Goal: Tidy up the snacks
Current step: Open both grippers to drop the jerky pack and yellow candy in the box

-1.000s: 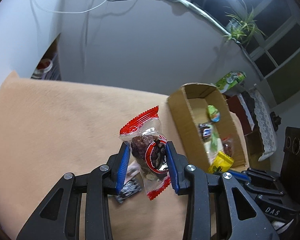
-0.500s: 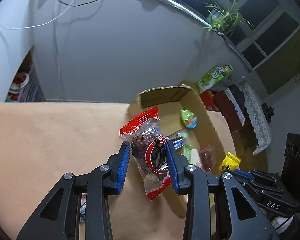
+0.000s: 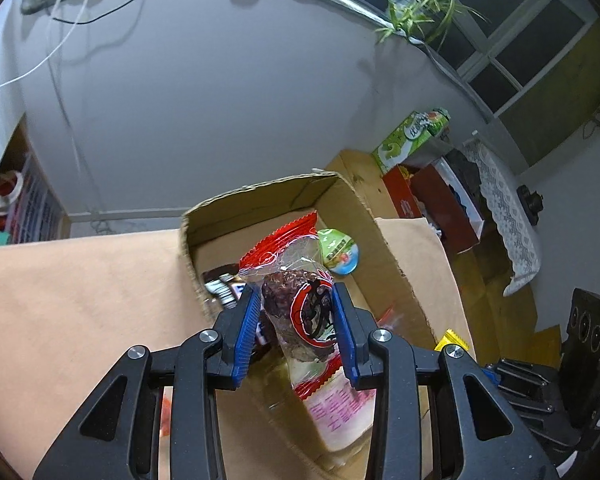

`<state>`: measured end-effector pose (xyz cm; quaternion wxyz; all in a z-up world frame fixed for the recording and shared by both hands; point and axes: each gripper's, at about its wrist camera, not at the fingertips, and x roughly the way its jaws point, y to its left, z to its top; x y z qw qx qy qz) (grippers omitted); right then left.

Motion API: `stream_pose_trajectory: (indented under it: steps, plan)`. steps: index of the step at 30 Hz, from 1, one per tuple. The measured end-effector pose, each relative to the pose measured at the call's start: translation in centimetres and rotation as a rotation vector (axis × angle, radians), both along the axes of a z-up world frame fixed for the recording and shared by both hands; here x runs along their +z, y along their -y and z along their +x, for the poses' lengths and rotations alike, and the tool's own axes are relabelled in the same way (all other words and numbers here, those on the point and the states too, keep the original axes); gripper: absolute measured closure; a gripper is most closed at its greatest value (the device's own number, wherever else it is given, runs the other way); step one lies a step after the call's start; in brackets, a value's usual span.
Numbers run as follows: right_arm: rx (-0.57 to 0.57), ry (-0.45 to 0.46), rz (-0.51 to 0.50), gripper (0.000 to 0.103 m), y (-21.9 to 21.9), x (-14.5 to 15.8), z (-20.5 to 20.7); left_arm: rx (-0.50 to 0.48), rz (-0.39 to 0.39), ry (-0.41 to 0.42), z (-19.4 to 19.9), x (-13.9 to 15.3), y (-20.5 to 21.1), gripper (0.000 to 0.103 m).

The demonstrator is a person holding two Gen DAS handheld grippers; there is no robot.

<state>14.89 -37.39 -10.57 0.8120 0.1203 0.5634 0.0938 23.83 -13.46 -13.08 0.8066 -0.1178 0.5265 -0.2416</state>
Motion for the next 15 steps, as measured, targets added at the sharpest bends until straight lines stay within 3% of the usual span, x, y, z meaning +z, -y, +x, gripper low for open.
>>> stream_pose_trajectory:
  steps: [8, 13, 14, 15]
  plan:
    - [-0.011, -0.007, -0.011, 0.090, 0.7, -0.2, 0.0, -0.020, 0.008, -0.010, 0.7, -0.3, 1.6, 0.068]
    - [-0.015, -0.004, 0.008, 0.089, 0.8, -0.2, -0.1, -0.023, 0.017, -0.031, 1.0, -0.3, 2.0, 0.058]
    - [-0.017, 0.000, 0.003, 0.079, 0.7, -0.1, -0.1, -0.024, 0.022, -0.031, 1.1, -0.2, 2.2, 0.056]
    - [-0.018, 0.010, -0.004, 0.060, 0.7, 0.1, -0.3, -0.021, 0.028, -0.031, 1.0, -0.2, 2.2, 0.053]
